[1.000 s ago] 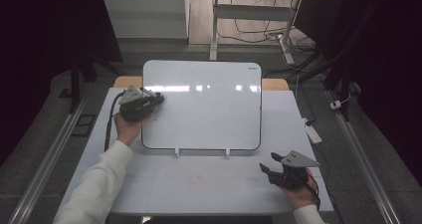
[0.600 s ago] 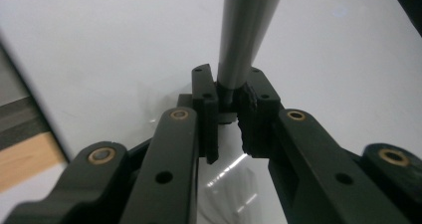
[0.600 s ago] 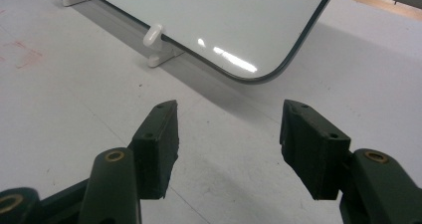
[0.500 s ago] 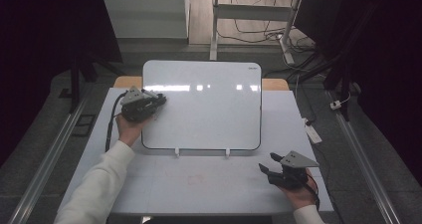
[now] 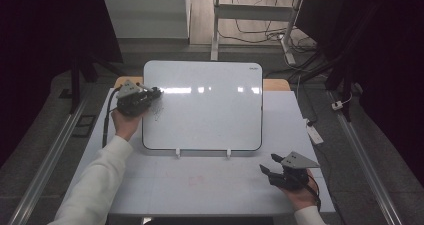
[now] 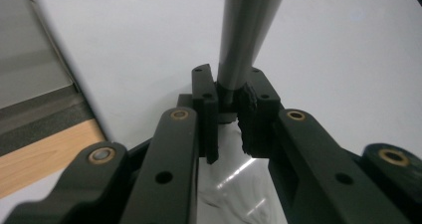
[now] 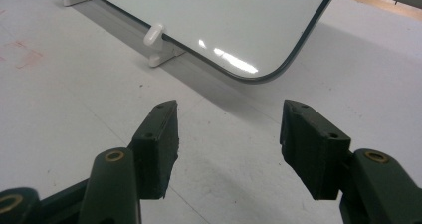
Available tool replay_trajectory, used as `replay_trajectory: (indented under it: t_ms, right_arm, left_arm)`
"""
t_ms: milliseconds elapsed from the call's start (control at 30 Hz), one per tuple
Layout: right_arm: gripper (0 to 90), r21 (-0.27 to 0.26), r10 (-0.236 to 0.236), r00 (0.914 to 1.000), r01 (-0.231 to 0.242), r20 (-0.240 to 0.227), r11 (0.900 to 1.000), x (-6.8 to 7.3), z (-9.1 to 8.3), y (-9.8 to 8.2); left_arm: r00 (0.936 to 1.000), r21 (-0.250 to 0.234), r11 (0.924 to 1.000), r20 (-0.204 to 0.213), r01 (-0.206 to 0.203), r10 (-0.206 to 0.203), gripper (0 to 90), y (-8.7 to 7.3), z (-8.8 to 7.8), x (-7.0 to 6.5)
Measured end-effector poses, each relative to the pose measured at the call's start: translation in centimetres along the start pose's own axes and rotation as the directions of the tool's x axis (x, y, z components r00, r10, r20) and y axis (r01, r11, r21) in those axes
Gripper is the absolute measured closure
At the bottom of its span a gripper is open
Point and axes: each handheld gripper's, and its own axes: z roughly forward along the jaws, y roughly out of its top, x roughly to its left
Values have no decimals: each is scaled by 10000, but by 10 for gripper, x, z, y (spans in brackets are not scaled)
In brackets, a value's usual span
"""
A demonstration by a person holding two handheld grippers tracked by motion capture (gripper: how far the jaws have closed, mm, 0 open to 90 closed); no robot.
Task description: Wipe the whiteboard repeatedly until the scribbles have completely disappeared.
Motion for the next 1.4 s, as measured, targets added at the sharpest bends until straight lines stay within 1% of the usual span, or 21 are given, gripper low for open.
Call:
replay_trajectory:
  t_ms: [33, 100, 200, 233, 267, 300, 400, 567, 633, 700, 767, 833, 900, 967, 1000, 1033, 1133, 1233, 1300, 1333, 1400]
  right_arm:
    - [403, -16, 26, 10000, -26, -12, 10000, 0, 0, 0]
    - [403, -32, -17, 10000, 17, 6, 10000, 0, 0, 1]
    - [402, -26, 75, 10000, -74, 14, 10000, -1, 0, 0]
    - [402, -24, 90, 10000, -90, 25, 10000, -1, -1, 0]
    - [402, -26, 98, 9999, -97, 27, 9999, -1, -1, 0]
    - [402, -22, 91, 10000, -91, 34, 10000, -1, -1, 0]
    - [402, -21, 77, 10000, -77, 6, 10000, -1, 0, 0]
    - [402, -12, 45, 10000, -45, -20, 10000, 1, 0, 0]
    - [402, -48, 10, 10000, -10, -21, 10000, 1, -1, 1]
    - [402, -26, 0, 10000, 0, -9, 10000, 0, 0, 1]
    - [401, 15, 36, 10000, -36, -16, 10000, 0, 1, 1]
    - [401, -27, 12, 10000, -12, -25, 10000, 1, 1, 2]
    - [401, -69, -1, 10000, 1, -8, 10000, 1, 0, 3]
    - [401, -85, 49, 10000, -50, -30, 10000, 1, -1, 2]
    - [401, -75, 29, 10000, -29, -38, 10000, 1, -1, 2]
    - [402, -60, 70, 10000, -70, -46, 10000, 1, -1, 1]
    - [401, -49, 42, 10000, -43, -65, 10000, 1, 0, 1]
    - [402, -75, 34, 10000, -34, -83, 10000, 1, 0, 2]
    - [401, -77, 30, 10000, -30, -84, 10000, 2, 0, 2]
    - [401, -74, 14, 10000, -14, -82, 10000, 2, 0, 2]
    - [401, -68, 0, 10000, 0, -80, 10000, 2, 1, 2]
  left_arm:
    - [10000, 10, 10000, 8, -55, 55, 776, 0, -1, 1]
    - [9993, -39, 10000, -363, 15, -17, 776, 4, -4, 8]
    - [9961, -228, 9982, -666, 558, -572, 776, 14, -7, 27]
    - [9947, -280, 9965, -652, 783, -800, 776, 17, -7, 31]
    - [9943, -271, 9961, -647, 836, -853, 776, 18, -6, 32]
    - [9947, -241, 9969, -697, 743, -759, 776, 18, -5, 29]
    - [9988, 24, 9996, -409, 270, -269, 776, 12, -3, 17]
    - [9997, 258, 9995, 149, -187, 184, 776, -16, -8, -11]
    - [9992, 280, 9990, 234, -342, 335, 776, -23, -9, -19]
    - [9989, 268, 9986, 172, -446, 442, 776, -20, -8, -18]
    - [9992, 177, 9990, -31, -406, 406, 776, -11, -6, -11]
    - [9994, 56, 9998, -294, -181, 183, 776, -1, -4, 2]
    - [9984, -89, 9998, -539, 170, -174, 776, 8, -4, 14]
    - [9975, -173, 9988, -521, 465, -473, 777, 11, -4, 20]
    - [9973, -184, 9986, -534, 500, -509, 777, 10, -4, 19]
    - [9982, -147, 9990, -441, 411, -417, 776, 8, -4, 15]
    - [10000, 113, 9999, -9, -48, 48, 776, -5, -2, -4]
    - [9992, 189, 9996, 335, -211, 205, 776, -18, -3, -19]
    - [9989, 224, 9993, 382, -283, 274, 776, -19, -4, -20]
    - [9990, 233, 9990, 254, -372, 366, 776, -17, -4, -18]
    - [9994, 197, 9992, -77, -339, 340, 776, -8, -5, -8]
